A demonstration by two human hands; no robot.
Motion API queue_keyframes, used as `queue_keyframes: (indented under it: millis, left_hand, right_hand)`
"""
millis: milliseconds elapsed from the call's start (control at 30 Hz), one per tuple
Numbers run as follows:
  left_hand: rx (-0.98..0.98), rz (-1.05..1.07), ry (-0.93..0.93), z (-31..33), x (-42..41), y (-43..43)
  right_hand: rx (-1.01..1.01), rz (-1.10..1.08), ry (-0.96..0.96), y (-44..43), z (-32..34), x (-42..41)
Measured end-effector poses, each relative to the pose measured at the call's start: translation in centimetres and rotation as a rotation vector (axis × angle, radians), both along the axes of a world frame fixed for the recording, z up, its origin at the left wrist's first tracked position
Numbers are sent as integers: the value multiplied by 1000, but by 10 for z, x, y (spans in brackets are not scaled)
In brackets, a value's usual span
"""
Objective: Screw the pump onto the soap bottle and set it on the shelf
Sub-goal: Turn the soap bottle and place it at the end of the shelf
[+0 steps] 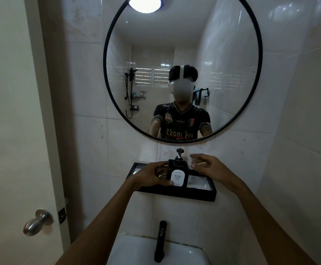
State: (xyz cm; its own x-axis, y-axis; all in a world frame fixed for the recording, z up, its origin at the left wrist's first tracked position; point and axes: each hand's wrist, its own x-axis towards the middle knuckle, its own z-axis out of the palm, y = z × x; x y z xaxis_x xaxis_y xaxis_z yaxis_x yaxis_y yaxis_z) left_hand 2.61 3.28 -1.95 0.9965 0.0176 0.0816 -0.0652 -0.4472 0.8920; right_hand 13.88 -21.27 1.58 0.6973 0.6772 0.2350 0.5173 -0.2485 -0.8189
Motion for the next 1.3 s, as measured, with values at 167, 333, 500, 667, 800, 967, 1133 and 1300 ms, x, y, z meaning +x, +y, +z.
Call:
queue_keyframes:
  millis: [167,333,500,667,800,967,1133,1300]
  left_hand:
    - [-36,44,-73,7,0,-1]
    - [-72,53,-79,5,1,-5]
    - [-97,23,-78,12,4,-5]
    - [-101,14,-95,14,12,-20]
    - [-87,0,-91,13,19,-35]
    - [-75,-16,-91,13,27,-49]
    - [-42,-26,-79,13,34,-59]
    - [-54,-21,-58,15,36,-68]
  right_hand:
    - [-153,34,-39,9,-4,1]
    - [-192,61,-93,13,-5,-2]
    - [-193,61,-109,10,2,5]
    - [-215,45,-106,-4,6,10]
    - [-233,27,-88,-19,8,10]
    - [-241,-14,-53,-35,8,13]
    - [-244,-37,-32,-46,10,14]
    - [-259,-62,-39,-53,9,14]
